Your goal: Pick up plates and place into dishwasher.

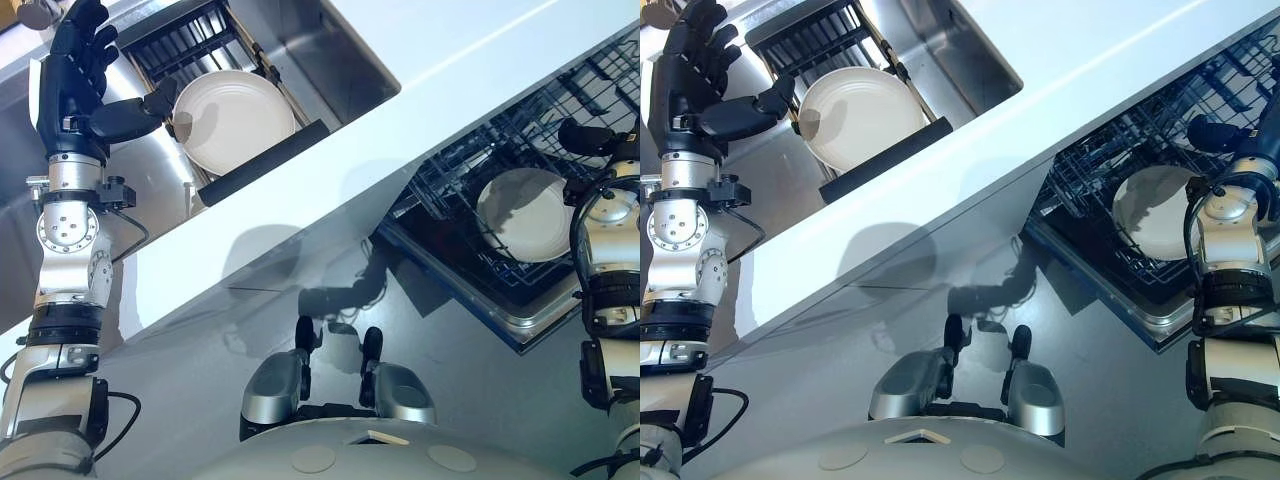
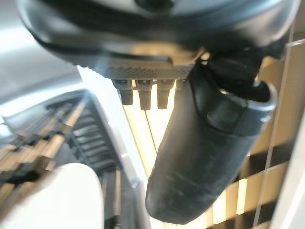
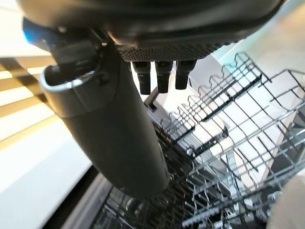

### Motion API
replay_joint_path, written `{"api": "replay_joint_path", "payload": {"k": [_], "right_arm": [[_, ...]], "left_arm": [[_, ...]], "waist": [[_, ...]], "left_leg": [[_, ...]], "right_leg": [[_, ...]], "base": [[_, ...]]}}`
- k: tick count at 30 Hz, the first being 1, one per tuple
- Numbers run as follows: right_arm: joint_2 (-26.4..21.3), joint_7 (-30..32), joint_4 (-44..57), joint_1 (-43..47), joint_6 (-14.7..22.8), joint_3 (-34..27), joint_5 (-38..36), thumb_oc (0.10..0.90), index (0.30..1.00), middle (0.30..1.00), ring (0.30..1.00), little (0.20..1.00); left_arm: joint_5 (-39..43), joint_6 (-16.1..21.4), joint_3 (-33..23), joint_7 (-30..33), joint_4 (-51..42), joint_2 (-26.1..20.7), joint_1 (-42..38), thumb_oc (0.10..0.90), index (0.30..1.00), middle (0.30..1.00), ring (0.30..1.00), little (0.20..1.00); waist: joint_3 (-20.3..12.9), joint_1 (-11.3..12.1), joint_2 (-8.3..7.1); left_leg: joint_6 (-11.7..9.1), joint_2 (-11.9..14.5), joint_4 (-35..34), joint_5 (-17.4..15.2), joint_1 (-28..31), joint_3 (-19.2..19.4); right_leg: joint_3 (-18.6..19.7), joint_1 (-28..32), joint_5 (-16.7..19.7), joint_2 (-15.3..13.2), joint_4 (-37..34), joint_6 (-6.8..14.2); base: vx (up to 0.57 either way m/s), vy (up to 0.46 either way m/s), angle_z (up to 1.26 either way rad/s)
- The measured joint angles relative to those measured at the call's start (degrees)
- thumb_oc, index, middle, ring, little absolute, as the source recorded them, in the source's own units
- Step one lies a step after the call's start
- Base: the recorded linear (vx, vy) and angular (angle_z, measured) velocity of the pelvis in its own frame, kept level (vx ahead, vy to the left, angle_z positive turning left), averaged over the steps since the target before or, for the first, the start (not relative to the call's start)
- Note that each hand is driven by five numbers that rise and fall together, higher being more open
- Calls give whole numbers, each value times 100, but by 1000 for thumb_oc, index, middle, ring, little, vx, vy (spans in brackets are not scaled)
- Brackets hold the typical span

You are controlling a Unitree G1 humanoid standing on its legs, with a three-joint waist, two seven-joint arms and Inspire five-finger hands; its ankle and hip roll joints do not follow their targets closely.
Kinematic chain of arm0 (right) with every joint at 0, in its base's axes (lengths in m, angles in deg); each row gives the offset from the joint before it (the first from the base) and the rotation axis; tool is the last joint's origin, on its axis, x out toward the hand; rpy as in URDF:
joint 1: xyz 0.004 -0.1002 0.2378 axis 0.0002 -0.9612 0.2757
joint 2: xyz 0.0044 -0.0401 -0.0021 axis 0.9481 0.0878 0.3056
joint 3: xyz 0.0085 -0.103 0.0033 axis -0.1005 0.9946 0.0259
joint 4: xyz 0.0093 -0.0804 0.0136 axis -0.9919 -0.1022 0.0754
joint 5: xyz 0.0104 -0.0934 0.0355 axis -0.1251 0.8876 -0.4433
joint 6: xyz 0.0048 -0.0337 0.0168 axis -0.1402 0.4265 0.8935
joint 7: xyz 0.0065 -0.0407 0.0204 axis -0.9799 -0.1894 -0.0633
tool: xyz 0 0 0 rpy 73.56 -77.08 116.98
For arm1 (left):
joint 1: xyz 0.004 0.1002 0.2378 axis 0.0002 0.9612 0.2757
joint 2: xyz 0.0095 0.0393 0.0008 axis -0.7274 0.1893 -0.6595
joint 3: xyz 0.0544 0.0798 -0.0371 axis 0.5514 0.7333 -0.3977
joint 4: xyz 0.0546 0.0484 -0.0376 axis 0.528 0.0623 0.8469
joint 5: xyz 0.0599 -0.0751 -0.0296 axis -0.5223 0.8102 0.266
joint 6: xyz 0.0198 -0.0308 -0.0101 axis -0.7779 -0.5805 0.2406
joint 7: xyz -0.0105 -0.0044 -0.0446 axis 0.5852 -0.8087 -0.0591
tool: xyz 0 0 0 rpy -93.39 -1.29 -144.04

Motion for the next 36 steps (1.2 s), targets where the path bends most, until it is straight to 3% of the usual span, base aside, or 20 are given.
{"api": "replay_joint_path", "payload": {"k": [7, 14, 20, 26, 33, 36], "right_arm": [[43, -7, -274, -4, 1, 159, -45, 800, 900, 900, 900, 900], [384, -257, -250, -304, 132, 141, -289, 800, 900, 900, 900, 900], [907, -827, 1141, -1557, 795, -414, -664, 800, 900, 900, 900, 900], [1265, -1331, 1821, -2265, 1121, -963, -1045, 800, 900, 900, 900, 900], [1856, -1917, 1936, -3177, 1183, -1209, -1384, 800, 900, 900, 900, 900], [2057, -2111, 1925, -3393, 1208, -1137, -1459, 800, 900, 900, 900, 900]], "left_arm": [[8, -1, 10, 22, 1, 0, 73, 800, 900, 900, 900, 900], [3, -6, 0, 20, -8, 191, 307, 800, 900, 900, 900, 900], [-699, 49, -275, 95, -412, 330, 931, 800, 900, 900, 900, 900], [-1348, 268, -505, 108, -552, 548, 1405, 800, 900, 900, 900, 900], [-1628, 262, -760, 141, -558, 708, 1822, 800, 900, 900, 900, 900], [-1625, 53, -768, 140, -546, 714, 1824, 800, 900, 900, 900, 900]], "waist": [[0, 91, 11], [-1, 73, 13], [-15, 39, 35], [-72, -115, 85], [-651, -285, 55], [-738, -427, 58]], "left_leg": [[-4, 2, 15, 4, -128, -76], [-4, 6, -27, 4, 82, -98], [12, 2, -111, 19, 205, -63], [6, 13, -176, 23, 351, 70], [-9, 79, -431, 31, 561, 291], [-11, 95, -484, 32, 724, 351]], "right_leg": [[-40, -94, 0, -12, -1, 0], [-103, 115, -1, -15, -9, 0], [-105, 229, -1, -12, -102, 2], [29, 284, 12, 5, -109, 21], [215, 320, 14, 63, -205, 24], [259, 430, 14, 74, -213, 24]], "base": [[7, -19, 5], [59, -20, 3], [-24, 3, -3], [-65, -5, -11], [-50, -3, -18], [-35, 29, -14]]}}
